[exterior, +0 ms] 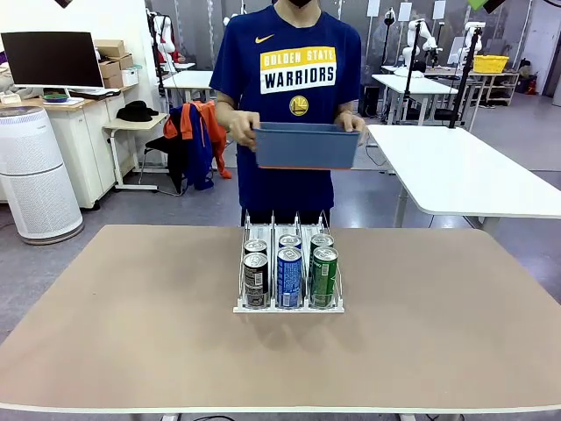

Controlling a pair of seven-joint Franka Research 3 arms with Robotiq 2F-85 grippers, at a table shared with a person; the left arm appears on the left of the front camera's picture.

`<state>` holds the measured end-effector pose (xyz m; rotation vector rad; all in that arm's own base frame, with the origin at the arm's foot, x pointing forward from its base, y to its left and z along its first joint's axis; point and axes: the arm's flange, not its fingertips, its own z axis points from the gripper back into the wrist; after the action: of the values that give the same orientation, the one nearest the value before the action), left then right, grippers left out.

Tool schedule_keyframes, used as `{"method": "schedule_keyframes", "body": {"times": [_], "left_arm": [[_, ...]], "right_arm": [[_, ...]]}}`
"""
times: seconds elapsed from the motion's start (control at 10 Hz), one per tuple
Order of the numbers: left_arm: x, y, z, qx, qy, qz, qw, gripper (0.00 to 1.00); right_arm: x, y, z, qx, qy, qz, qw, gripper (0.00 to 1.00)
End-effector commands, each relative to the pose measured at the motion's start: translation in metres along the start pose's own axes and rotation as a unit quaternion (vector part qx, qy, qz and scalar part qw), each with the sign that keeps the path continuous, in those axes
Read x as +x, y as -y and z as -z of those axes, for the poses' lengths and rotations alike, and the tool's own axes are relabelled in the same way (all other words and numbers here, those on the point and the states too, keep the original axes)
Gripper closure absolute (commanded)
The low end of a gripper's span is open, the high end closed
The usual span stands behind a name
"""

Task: Fill the beverage cans into the dispenser.
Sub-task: Pick up the Sprite handed by the human.

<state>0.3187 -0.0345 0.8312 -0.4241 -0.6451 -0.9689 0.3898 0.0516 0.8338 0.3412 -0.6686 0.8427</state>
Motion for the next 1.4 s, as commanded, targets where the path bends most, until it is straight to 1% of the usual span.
{"method": "schedule_keyframes", "body": {"times": [0.0,1.3], "left_arm": [[-0.0013,-0.0002,0.0005,0.006,-0.001,0.000,1.000,0.00],[-0.0013,-0.0002,0.0005,0.006,-0.001,0.000,1.000,0.00]], "right_arm": [[0.0002,-0.0025,-0.0009,0.001,0.001,0.007,1.000,0.00],[0.0002,-0.0025,-0.0009,0.001,0.001,0.007,1.000,0.00]]}}
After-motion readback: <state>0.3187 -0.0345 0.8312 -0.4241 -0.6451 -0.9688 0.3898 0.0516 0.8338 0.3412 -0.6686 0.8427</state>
